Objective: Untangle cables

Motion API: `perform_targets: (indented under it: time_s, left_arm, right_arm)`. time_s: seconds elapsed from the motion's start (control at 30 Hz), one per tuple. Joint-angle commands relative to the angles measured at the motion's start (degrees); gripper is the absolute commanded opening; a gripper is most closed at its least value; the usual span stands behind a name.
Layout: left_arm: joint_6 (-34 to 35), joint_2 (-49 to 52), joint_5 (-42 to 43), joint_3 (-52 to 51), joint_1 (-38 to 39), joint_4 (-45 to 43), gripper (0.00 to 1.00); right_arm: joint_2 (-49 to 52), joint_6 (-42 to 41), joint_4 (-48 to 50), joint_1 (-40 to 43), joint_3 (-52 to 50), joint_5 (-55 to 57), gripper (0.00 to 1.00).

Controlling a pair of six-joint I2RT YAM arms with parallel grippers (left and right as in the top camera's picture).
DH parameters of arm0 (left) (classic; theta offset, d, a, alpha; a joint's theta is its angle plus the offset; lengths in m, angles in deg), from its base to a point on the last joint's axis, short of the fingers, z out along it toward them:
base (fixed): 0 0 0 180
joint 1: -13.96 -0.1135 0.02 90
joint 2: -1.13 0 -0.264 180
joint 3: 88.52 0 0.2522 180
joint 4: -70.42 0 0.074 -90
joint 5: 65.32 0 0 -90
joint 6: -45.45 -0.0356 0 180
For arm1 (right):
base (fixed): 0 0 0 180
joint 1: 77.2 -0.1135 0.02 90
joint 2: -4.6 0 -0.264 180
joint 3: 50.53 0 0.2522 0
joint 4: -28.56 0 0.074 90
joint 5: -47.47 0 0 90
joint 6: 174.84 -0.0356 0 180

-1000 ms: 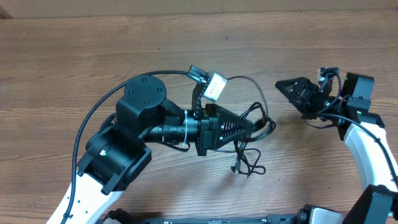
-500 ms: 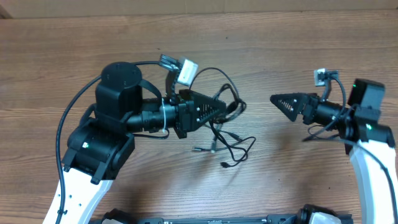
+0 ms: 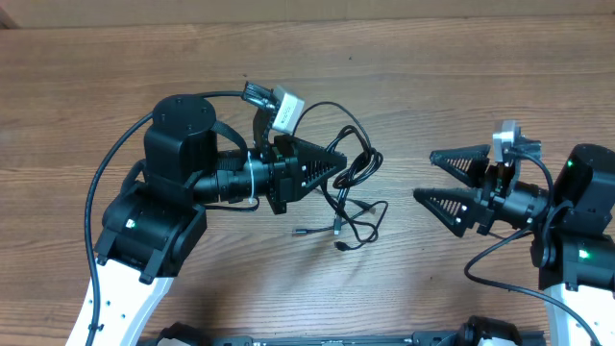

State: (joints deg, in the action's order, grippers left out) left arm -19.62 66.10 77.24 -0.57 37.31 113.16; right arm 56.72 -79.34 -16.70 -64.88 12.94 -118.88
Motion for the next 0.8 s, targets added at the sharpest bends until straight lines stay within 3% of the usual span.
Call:
perform_targets:
  time_s: [0.0,0.13,0.23,0.3,0.37,0.4,0.77]
  left_arm:
    - [-5.29,-0.09,1.44,1.40,-0.17,-0.70,0.04]
    - [-5.46,-0.09,2.89,1.40,0.04,-1.42,0.04]
    - [-3.41,-0.09,11.28,1.40,0.04,-7.15,0.04]
    - [1.01,-0.11,16.28,1.40,0.04,-12.35,0.04]
    - [8.94,-0.11,17.03,1.40,0.02,-16.31,0.04]
    - [11.54,-0.11,17.00,1.40,0.02,-17.73,0.04]
    - [12.96,-0.09,14.25,1.40,2.51,-21.42,0.04]
  right_arm:
    - [-0.26,3.82,0.37,-0.70,0.94,-3.45,0.98]
    - [0.15,2.95,0.33,-1.40,0.94,1.55,0.96]
    - [1.25,3.72,0.02,-1.40,0.94,2.73,0.93]
    - [1.55,11.32,-1.05,-1.40,0.92,2.27,0.93]
    - [1.70,22.45,-2.67,-1.40,0.92,1.44,0.95]
    - [1.86,23.80,-2.56,-1.40,0.92,1.46,0.95]
    - [5.05,23.08,4.87,-2.54,0.92,-6.05,0.96]
